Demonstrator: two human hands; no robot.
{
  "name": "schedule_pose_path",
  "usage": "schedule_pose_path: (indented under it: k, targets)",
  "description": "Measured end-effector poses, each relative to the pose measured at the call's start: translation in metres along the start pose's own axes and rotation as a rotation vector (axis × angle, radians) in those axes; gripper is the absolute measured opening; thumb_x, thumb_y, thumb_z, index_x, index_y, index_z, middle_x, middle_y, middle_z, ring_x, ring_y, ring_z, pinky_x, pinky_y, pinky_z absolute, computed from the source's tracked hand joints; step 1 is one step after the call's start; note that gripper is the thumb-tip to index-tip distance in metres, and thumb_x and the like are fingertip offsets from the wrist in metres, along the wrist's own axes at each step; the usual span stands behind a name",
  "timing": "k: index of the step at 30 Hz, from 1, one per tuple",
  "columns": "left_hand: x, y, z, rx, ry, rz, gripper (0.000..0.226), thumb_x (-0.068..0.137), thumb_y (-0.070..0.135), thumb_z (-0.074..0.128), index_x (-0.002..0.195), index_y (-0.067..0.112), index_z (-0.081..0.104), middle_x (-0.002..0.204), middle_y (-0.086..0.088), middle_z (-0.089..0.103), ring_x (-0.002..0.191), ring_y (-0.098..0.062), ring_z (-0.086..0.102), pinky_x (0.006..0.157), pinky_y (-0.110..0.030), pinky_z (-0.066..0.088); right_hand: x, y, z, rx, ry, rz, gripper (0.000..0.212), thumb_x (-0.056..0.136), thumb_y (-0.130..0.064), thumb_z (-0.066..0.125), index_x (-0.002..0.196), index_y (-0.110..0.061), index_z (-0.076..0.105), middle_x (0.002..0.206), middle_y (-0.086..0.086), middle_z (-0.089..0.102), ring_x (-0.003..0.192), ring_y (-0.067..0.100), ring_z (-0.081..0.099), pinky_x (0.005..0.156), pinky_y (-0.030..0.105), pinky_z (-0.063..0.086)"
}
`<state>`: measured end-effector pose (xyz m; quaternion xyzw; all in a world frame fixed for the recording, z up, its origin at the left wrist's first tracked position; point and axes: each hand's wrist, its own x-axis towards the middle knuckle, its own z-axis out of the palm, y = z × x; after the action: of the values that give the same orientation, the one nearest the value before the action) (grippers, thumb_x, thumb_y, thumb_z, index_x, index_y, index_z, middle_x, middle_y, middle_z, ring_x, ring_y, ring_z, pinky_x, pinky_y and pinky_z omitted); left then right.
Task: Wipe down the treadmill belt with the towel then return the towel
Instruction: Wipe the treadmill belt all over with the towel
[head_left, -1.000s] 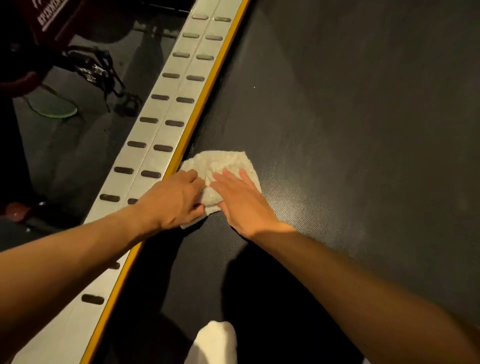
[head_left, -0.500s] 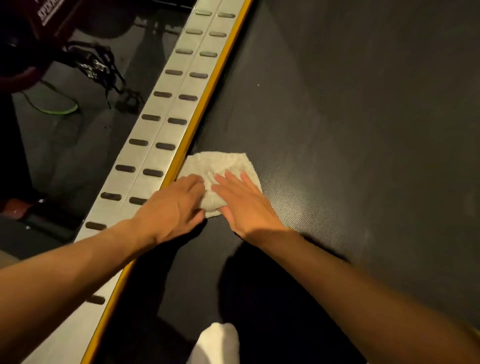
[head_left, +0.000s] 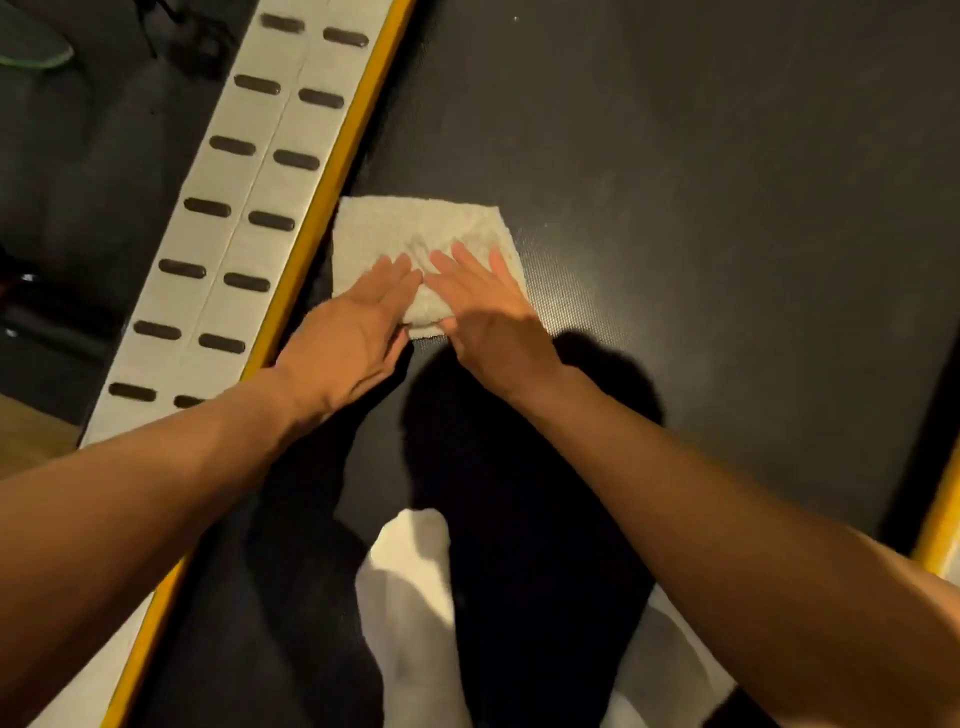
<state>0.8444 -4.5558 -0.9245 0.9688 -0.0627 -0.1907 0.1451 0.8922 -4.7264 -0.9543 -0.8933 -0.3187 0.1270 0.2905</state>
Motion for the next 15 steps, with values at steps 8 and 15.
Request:
schedule_pose_path:
  k: [8, 15]
  targets:
    - [-0.005, 0.075, 0.012, -0.008, -0.16, -0.125, 0.066, 0.092, 0.006, 0.049, 0.151, 0.011, 0.017, 0.158, -0.009, 0.016, 0.145, -0.027, 0.016, 0.107, -0.044, 0.035, -0.045, 0.012, -0.049, -0.311, -0.288, 0.141, 0.05, 0.097, -0.024, 0.048, 0.145, -0.026, 0.035, 0.155, 0.001, 0.028, 0.146, 0.026, 0.016, 0.117, 0.048, 0.009]
    - [0.02, 0.118, 0.014, -0.008, -0.307, -0.107, 0.06, 0.096, 0.006, 0.043, 0.15, 0.01, 0.019, 0.157, -0.012, 0.015, 0.143, -0.032, 0.02, 0.105, -0.044, 0.036, -0.073, 0.002, -0.079, -0.248, -0.293, 0.331, 0.051, 0.096, -0.017, 0.039, 0.146, -0.011, 0.032, 0.154, 0.012, 0.027, 0.144, 0.027, 0.019, 0.118, 0.037, 0.013]
